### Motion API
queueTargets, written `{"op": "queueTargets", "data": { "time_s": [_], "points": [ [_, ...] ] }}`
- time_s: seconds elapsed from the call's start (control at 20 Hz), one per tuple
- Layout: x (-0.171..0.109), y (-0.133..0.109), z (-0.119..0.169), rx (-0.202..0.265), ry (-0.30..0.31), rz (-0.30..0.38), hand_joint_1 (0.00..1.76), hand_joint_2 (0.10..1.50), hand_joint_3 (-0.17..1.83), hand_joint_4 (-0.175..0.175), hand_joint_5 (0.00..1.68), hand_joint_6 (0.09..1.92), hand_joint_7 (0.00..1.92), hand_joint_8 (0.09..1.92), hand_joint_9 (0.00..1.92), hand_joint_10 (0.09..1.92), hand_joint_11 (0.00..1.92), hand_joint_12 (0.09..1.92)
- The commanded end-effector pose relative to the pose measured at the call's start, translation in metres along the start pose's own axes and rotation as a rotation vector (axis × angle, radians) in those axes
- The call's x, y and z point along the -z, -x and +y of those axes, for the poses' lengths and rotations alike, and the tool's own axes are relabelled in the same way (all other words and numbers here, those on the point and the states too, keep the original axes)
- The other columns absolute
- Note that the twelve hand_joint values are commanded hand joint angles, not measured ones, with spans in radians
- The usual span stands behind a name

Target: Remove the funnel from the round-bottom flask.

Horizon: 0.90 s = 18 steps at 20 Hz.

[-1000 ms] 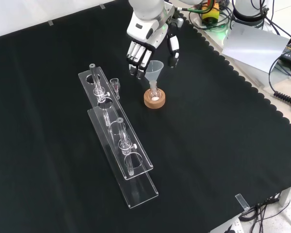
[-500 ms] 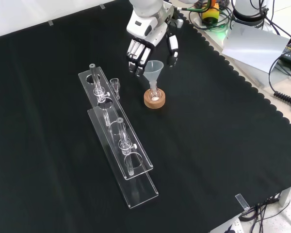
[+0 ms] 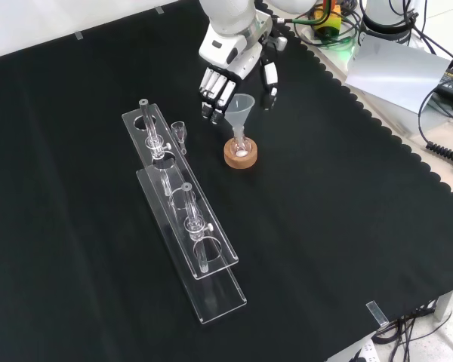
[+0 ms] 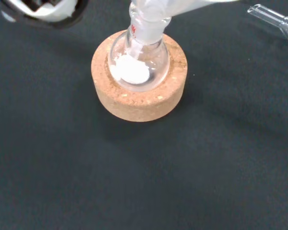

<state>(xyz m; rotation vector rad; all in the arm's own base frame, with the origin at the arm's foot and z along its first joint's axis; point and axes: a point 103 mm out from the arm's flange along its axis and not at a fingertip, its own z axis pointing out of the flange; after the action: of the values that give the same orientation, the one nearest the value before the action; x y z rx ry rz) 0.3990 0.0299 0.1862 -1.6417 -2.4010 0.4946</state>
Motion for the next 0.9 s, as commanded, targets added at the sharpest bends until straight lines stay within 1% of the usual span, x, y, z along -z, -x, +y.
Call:
{"op": "queueTargets", "data": {
  "time_s": [0.05, 0.2, 0.5, 0.7, 0.9],
  "points": [
    [-0.006, -0.002, 0.005, -0.002, -0.020, -0.022, 0.78, 0.63, 0.47, 0.007, 0.12, 0.09, 0.00, 0.45, 0.20, 0.80, 0.43, 1.45],
    [-0.007, 0.001, 0.004, -0.010, -0.018, -0.027, 0.79, 0.63, 0.47, 0.009, 0.12, 0.09, 0.00, 0.45, 0.20, 0.81, 0.43, 1.44],
    [-0.015, 0.006, 0.002, -0.026, -0.037, -0.008, 0.80, 0.63, 0.48, 0.009, 0.14, 0.09, 0.00, 0.46, 0.22, 0.81, 0.44, 1.44],
    [-0.017, 0.012, 0.000, -0.031, -0.028, 0.001, 0.80, 0.63, 0.48, 0.008, 0.15, 0.09, 0.00, 0.47, 0.24, 0.80, 0.44, 1.43],
    [-0.017, 0.009, 0.001, -0.039, -0.020, -0.010, 0.80, 0.62, 0.50, 0.006, 0.16, 0.09, 0.00, 0.51, 0.25, 0.79, 0.44, 1.43]
  ]
}}
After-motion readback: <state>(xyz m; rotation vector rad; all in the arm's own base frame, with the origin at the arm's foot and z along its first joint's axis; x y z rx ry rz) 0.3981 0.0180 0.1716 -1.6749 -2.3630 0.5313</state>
